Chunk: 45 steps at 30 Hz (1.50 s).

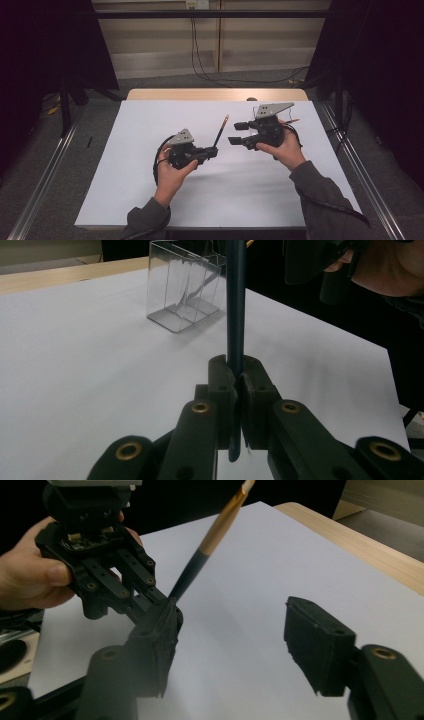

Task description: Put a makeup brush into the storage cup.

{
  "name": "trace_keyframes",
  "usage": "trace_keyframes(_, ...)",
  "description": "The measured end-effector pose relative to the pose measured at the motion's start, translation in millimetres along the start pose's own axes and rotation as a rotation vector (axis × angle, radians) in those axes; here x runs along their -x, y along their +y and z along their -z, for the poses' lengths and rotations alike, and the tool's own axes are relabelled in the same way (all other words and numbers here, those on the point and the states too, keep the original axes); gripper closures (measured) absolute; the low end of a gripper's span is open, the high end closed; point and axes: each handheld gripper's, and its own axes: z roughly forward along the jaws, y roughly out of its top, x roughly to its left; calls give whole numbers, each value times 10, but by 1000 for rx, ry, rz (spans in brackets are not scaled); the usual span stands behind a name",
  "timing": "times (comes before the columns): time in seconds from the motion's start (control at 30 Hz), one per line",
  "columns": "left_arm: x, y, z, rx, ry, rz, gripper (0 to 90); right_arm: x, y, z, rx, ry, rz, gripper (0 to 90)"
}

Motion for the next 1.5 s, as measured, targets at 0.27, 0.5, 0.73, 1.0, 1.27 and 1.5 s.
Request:
trace_keyframes(0.27,29,0,-23,-7,-9,-4,853,-27,27,-33,26,31,-12,498)
trace_keyframes(0.5,48,2,-62,-13,-14,-9,853,-33,44,-33,52,47,-29,620)
trace_keyframes(0.73,62,-8,-89,-18,-19,-6,852,-20,70,11,87,61,-56,716)
trace_keyframes(1.0,85,-15,-136,-39,-30,-17,853,-22,80,15,77,65,-66,779)
trace_keyframes(1.27,98,-13,-170,-39,-28,-3,852,-18,87,8,80,69,-83,783)
trace_keyframes(1.5,111,-9,-196,-42,-26,7,851,-27,104,-15,86,74,-88,785)
